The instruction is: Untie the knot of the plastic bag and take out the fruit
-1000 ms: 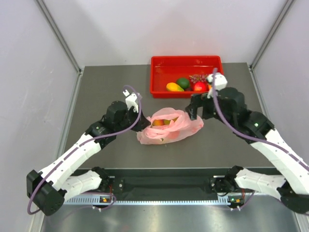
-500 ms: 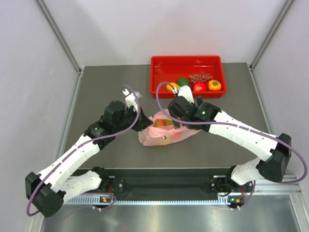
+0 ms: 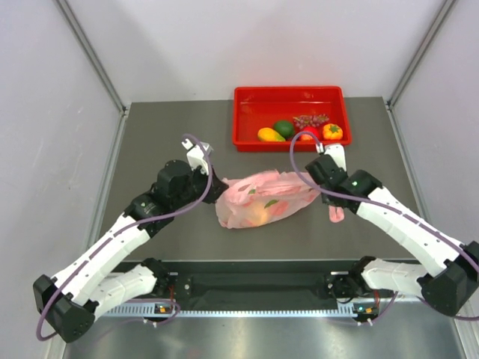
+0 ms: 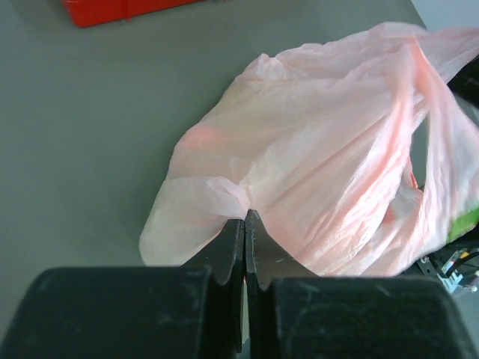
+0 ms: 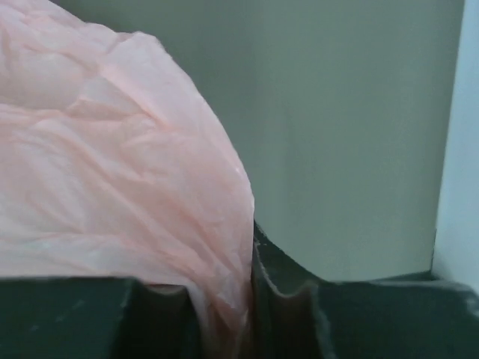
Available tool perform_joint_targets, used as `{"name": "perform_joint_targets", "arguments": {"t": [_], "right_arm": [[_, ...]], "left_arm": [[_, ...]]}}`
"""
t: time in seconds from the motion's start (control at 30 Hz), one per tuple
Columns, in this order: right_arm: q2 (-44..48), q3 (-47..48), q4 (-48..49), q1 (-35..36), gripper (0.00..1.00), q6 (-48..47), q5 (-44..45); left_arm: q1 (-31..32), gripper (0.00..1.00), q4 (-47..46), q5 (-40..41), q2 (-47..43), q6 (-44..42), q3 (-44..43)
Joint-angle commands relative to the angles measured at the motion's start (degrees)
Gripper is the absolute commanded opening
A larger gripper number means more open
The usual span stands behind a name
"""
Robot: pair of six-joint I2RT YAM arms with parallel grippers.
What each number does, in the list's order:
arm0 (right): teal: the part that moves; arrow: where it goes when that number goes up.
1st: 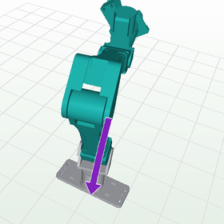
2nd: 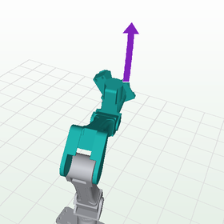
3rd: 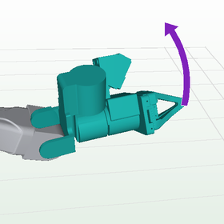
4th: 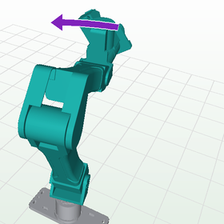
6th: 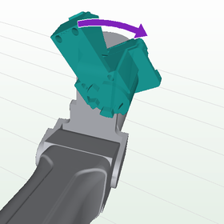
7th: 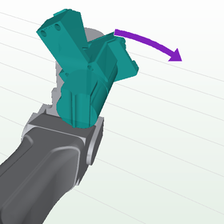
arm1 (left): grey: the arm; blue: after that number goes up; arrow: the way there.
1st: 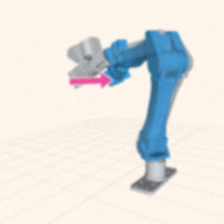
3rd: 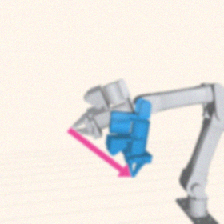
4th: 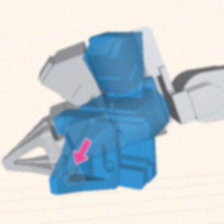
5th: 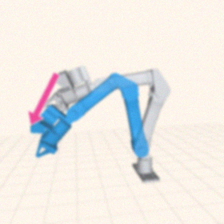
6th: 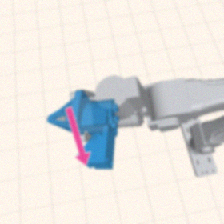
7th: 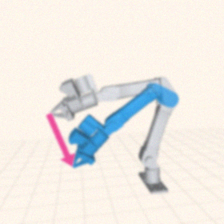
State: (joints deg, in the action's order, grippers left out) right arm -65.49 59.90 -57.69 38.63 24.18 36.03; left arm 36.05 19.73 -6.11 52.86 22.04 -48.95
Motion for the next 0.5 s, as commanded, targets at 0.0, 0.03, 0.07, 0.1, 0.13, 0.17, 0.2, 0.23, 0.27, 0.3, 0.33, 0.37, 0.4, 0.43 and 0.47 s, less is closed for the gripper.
{"name": "perform_joint_targets", "arguments": {"t": [0.0,0.03,0.07,0.1,0.13,0.17,0.2,0.23,0.27,0.3,0.33,0.37,0.4,0.43,0.47], "right_arm": [[2.91,-0.40,4.59,-3.56,0.08,-4.22,-2.97],[3.18,-0.31,5.30,-3.82,0.00,-5.02,-4.03],[3.27,-0.05,6.53,-4.09,0.00,-5.81,-5.52],[3.53,0.13,7.67,-4.53,0.00,-7.99,-7.71],[3.79,0.30,10.38,-4.70,0.00,-9.06,-12.52],[3.71,0.74,11.54,-4.88,0.00,-10.02,-14.83],[3.62,1.01,12.77,-5.40,0.00,-11.77,-17.37],[3.36,1.10,14.61,-5.67,0.00,-12.75,-23.58],[3.01,1.53,17.15,-5.93,0.00,-13.63,-25.99],[2.48,2.06,18.39,-6.11,0.00,-14.16,-29.14],[1.00,2.59,19.19,-6.11,0.00,-14.43,-30.48],[0.11,4.07,20.15,-6.20,0.00,-14.69,-31.36],[-0.68,4.96,20.68,-6.20,0.00,-14.69,-32.85],[-2.08,6.27,21.21,-6.20,0.00,-14.87,-33.65],[-2.62,6.89,22.35,-6.20,0.00,-14.87,-34.09]], "left_arm": [[-0.46,0.00,1.10,4.96,-1.09,-2.88,-0.80],[-0.46,0.00,1.02,4.97,-1.09,-3.06,-0.80],[-0.46,0.00,0.93,5.31,-0.92,-3.23,-1.15],[-0.46,0.00,0.75,5.49,-0.74,-3.41,-1.41],[-0.54,0.00,0.49,5.67,-0.39,-3.67,-1.85],[-0.55,0.00,0.49,5.58,-0.04,-4.46,-3.16],[-0.63,0.00,0.49,7.58,1.01,-4.90,-4.13],[-0.72,0.00,0.40,7.95,1.62,-5.77,-5.18],[-0.90,0.00,0.23,8.30,2.94,-6.39,-7.72],[-0.90,0.00,0.05,9.70,3.65,-7.01,-9.13],[-1.16,0.00,-0.12,10.84,4.35,-8.32,-10.63],[-1.33,0.00,-0.39,11.81,5.83,-9.03,-13.77],[-1.51,0.00,-0.91,12.52,6.37,-9.73,-15.37],[-1.86,0.00,-1.27,13.83,6.90,-10.87,-16.87],[-2.04,0.00,-1.88,14.02,7.86,-11.32,-19.75]]}}
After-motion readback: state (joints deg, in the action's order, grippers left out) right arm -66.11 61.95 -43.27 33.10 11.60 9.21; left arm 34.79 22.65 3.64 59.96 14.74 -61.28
